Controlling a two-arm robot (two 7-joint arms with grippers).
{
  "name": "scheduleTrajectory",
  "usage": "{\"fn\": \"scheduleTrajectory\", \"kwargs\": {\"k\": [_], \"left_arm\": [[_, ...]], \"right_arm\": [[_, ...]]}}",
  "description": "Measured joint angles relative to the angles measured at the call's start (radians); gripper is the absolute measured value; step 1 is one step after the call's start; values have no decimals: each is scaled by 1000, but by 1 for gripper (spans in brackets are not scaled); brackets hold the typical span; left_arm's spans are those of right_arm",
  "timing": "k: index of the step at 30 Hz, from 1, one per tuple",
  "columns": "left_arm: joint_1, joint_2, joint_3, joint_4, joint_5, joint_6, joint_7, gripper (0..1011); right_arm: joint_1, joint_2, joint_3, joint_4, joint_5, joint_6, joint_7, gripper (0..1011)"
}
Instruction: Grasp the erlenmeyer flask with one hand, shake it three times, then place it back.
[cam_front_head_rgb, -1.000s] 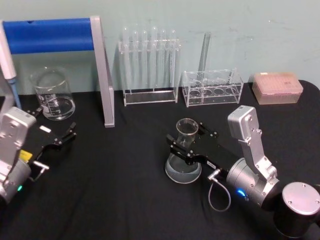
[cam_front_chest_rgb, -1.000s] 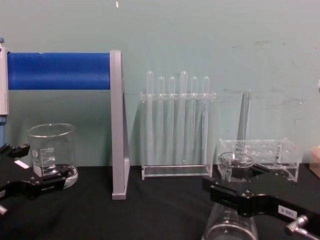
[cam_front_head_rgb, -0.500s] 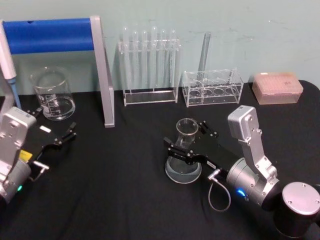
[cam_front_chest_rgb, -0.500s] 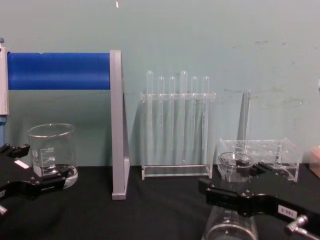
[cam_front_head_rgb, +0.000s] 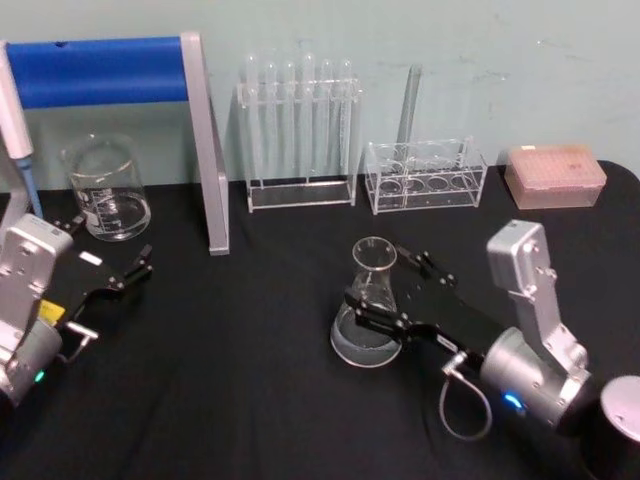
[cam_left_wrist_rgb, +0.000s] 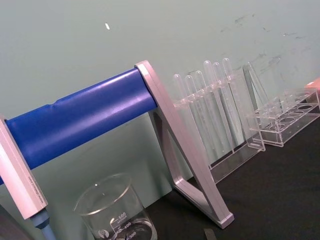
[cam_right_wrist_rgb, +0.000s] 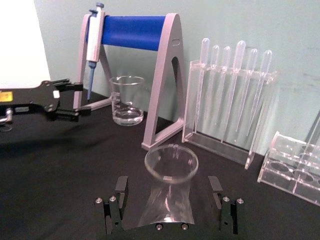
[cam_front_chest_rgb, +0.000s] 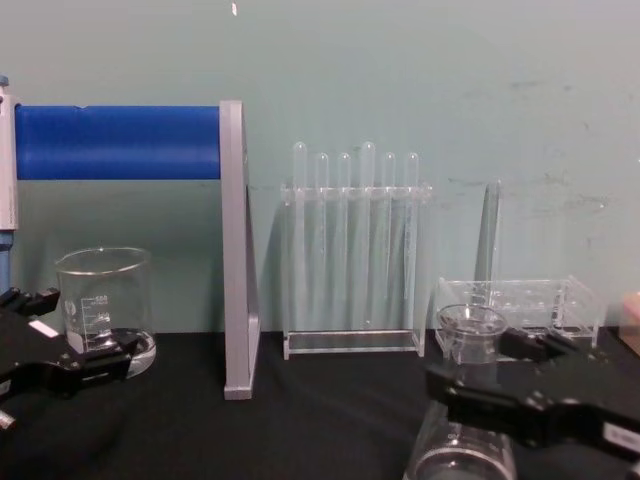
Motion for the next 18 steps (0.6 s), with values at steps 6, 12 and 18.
{"fn": "scheduleTrajectory", "kwargs": {"k": [6,12,18], "left_arm": [[0,0,0,0,0,0,0,1001],[0,0,0,0,0,0,0,1001],[0,0,0,0,0,0,0,1001]], "right_arm": [[-54,55,19,-47,31,6,26,1002],[-105,100,51,-82,59,10,26,1003],[-133,119,92,-92,74,13,-5,1003]]}}
